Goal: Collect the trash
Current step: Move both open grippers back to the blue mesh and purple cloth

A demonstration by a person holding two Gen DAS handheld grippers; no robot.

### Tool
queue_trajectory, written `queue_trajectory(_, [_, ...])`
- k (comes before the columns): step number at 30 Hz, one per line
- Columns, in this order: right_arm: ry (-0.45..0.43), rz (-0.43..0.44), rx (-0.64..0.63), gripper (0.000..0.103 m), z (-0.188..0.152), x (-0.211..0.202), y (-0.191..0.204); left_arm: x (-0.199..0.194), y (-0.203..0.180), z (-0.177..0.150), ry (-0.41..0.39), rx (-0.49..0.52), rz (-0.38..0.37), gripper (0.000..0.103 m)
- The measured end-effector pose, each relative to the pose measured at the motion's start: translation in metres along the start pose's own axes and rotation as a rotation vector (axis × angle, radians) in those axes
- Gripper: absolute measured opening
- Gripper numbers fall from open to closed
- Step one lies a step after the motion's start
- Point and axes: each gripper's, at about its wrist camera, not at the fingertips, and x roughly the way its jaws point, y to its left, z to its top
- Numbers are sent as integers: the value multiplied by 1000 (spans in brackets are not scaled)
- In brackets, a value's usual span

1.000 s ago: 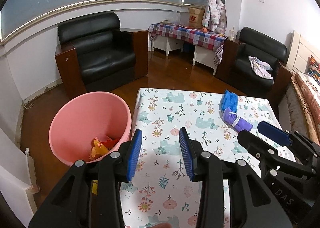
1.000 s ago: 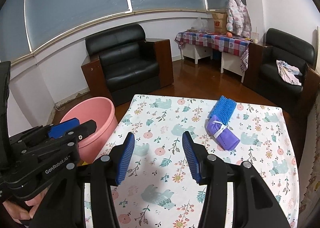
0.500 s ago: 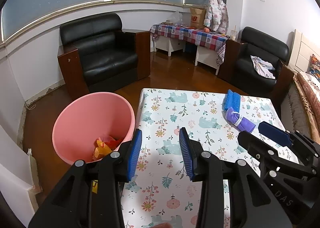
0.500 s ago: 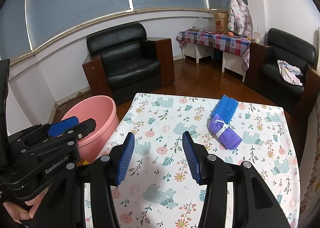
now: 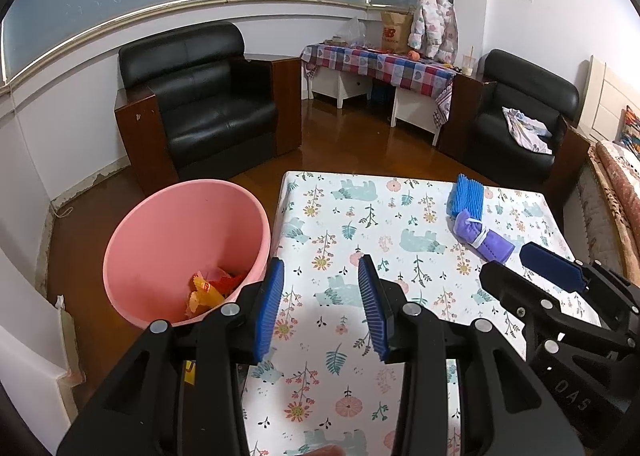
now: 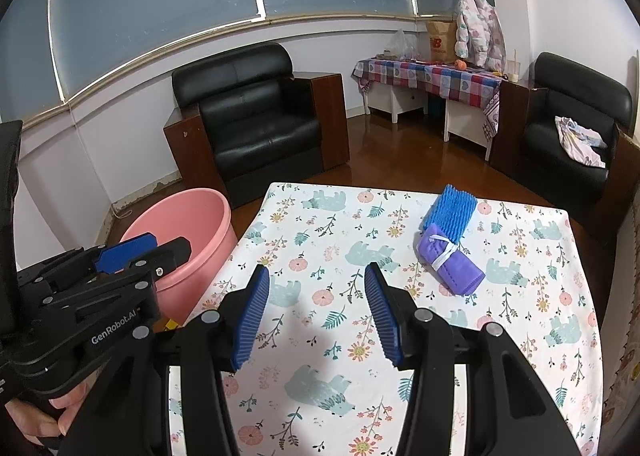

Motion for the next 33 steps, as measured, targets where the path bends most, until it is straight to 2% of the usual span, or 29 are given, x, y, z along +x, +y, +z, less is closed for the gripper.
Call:
queue_trajectory(9, [26, -55, 60, 49, -18, -1, -35, 19, -9, -3, 44, 26, -96, 39])
queue_trajectory(12, [25, -87, 98, 49, -23, -5, -58, 29, -18, -3, 78, 35, -157, 39])
queue_trajectory(20, [30, -150, 228, 49, -29, -4, -125, 54, -54, 6, 109, 94, -326, 39])
queue_trajectory(28, [56, -122, 282, 49, -21, 35, -159, 89, -93, 32, 128, 170, -381, 39])
queue_trajectory(33, [77, -106, 236, 49, -6, 73, -159, 127, -114, 53, 163, 192, -410, 39])
